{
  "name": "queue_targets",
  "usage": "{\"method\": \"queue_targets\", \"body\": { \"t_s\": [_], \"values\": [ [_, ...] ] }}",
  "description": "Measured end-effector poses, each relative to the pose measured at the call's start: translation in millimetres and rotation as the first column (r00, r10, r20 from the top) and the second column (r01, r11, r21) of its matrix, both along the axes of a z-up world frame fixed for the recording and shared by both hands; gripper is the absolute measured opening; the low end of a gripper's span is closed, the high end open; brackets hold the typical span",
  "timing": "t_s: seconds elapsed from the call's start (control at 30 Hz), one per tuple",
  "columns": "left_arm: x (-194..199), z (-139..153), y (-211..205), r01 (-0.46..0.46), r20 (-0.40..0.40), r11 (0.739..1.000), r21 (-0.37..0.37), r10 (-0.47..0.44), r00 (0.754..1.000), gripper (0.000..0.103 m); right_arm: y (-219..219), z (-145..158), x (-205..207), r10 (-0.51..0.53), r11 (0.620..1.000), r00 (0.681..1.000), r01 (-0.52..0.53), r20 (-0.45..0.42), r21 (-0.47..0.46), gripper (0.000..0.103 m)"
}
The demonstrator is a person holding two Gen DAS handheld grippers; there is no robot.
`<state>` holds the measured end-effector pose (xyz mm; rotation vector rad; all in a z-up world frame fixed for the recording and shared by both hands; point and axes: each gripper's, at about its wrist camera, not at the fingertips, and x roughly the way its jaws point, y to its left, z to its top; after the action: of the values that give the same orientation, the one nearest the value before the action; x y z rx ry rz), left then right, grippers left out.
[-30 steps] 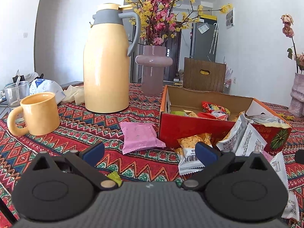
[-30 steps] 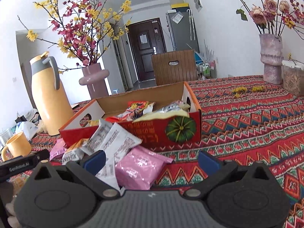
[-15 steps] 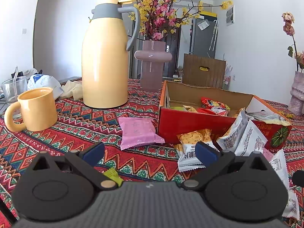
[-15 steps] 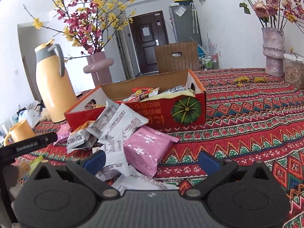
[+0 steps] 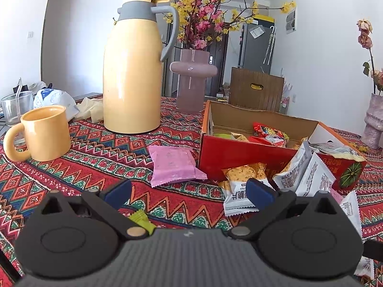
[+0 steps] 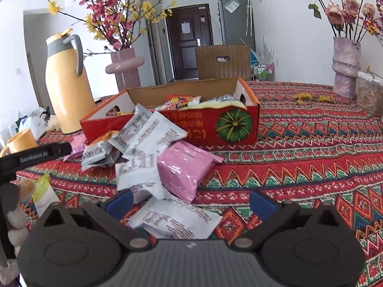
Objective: Organize snacks
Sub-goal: 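Reach the right tool into the white printed packets and grasp one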
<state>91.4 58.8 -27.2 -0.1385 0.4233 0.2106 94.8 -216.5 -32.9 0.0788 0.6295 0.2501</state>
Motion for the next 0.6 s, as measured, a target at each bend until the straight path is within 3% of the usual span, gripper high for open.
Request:
{"method": "queue_targets", "body": {
  "t_s": [0.33, 0.6],
  "values": [
    [-1, 0, 2, 0.003, 0.003, 1.0, -0.018, -0.003, 1.0, 0.103, 18, -8, 5, 0.035, 0.999, 0.998, -0.037, -0.05, -0.038, 0.103],
    [-1, -1, 2, 0.003, 0.003, 1.0, -0.02, -0.003, 1.0, 0.103, 31, -18, 12, -0.034, 0.997, 0.996, 0.027, -0.086, -0.072, 0.103]
  ]
}}
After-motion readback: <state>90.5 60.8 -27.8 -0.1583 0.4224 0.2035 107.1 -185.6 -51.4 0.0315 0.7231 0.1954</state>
